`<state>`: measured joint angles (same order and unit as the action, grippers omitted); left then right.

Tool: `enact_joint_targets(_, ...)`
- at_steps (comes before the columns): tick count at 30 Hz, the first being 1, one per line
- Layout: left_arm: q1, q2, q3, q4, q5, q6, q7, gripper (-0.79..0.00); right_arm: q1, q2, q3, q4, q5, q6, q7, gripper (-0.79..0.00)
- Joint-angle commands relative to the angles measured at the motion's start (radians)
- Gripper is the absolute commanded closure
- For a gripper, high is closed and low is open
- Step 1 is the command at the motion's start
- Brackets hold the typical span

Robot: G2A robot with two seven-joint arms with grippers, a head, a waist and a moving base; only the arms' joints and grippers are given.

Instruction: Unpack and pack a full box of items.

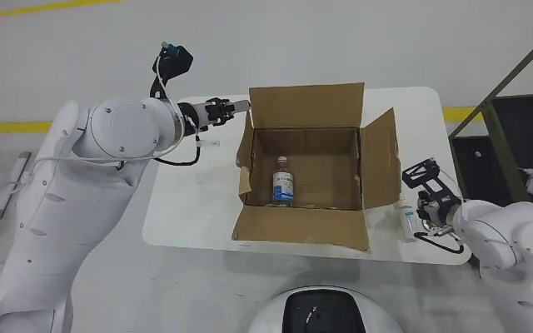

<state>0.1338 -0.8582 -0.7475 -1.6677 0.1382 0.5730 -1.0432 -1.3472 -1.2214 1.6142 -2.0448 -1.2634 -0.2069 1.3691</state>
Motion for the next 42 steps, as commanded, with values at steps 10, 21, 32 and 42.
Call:
enact_joint_targets(10, 0.0, 0.0, 0.0, 0.0, 0.0, 0.0, 0.0, -0.785, -0.003, 0.007, -0.026, 0.093, -0.019, 0.025, -0.004, -0.388)
enact_joint_targets(21, 0.0, 0.0, 0.0, 0.0, 0.0, 0.0, 0.0, -0.785, -0.009, 0.009, -0.059, 0.166, -0.017, 0.057, -0.044, -0.376)
enact_joint_targets(32, 0.0, 0.0, 0.0, 0.0, 0.0, 0.0, 0.0, -0.785, -0.014, 0.011, -0.087, 0.201, -0.008, 0.082, -0.097, -0.379)
enact_joint_targets(42, 0.0, 0.0, 0.0, 0.0, 0.0, 0.0, 0.0, -0.785, -0.001, 0.013, -0.104, 0.239, -0.005, 0.088, -0.139, -0.379)
